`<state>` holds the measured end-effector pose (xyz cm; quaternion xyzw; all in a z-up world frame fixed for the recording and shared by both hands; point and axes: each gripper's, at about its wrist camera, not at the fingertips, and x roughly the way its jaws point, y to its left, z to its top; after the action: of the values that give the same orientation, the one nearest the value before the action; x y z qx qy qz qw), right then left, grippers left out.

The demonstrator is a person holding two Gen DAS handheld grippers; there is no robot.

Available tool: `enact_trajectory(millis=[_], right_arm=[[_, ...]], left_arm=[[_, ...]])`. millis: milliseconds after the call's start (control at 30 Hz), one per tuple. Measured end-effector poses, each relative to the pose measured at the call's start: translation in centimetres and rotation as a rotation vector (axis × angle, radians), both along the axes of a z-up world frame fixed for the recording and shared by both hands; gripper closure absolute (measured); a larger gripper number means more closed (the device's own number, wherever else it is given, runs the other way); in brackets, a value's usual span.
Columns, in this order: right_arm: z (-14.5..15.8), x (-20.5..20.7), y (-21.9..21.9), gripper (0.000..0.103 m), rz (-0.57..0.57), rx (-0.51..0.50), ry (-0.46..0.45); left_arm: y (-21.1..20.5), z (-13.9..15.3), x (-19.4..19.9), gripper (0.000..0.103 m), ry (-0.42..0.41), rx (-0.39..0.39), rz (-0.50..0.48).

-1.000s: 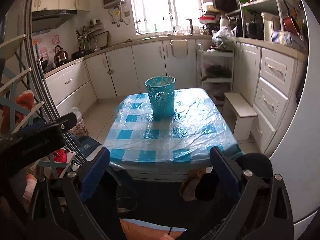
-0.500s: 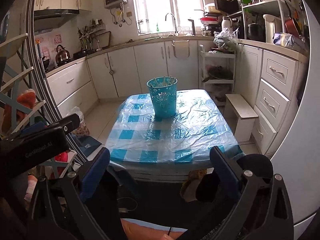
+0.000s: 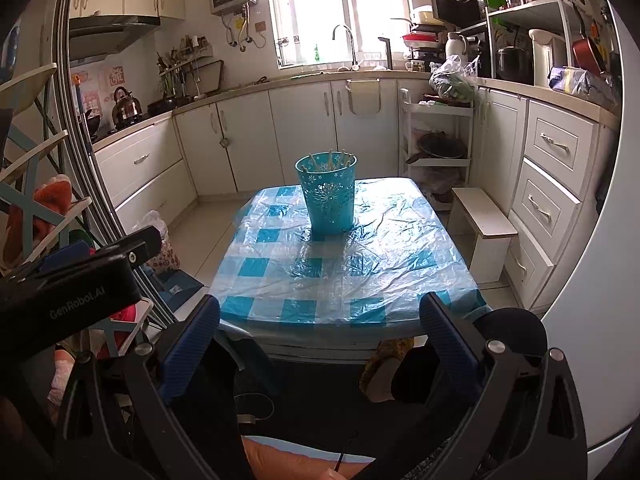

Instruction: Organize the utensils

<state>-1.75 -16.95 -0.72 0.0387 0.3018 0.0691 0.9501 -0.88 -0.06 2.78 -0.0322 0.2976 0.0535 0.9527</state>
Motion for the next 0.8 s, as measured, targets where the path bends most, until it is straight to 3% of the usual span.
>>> enact_trajectory(millis=[800], right_arm=[[-0.16,0.21,-0.13,0.007,0.019,-0.012,0.002]], left_arm=[[0.09,-0.02,-0.04,0.008,-0.001,0.000,0.000]])
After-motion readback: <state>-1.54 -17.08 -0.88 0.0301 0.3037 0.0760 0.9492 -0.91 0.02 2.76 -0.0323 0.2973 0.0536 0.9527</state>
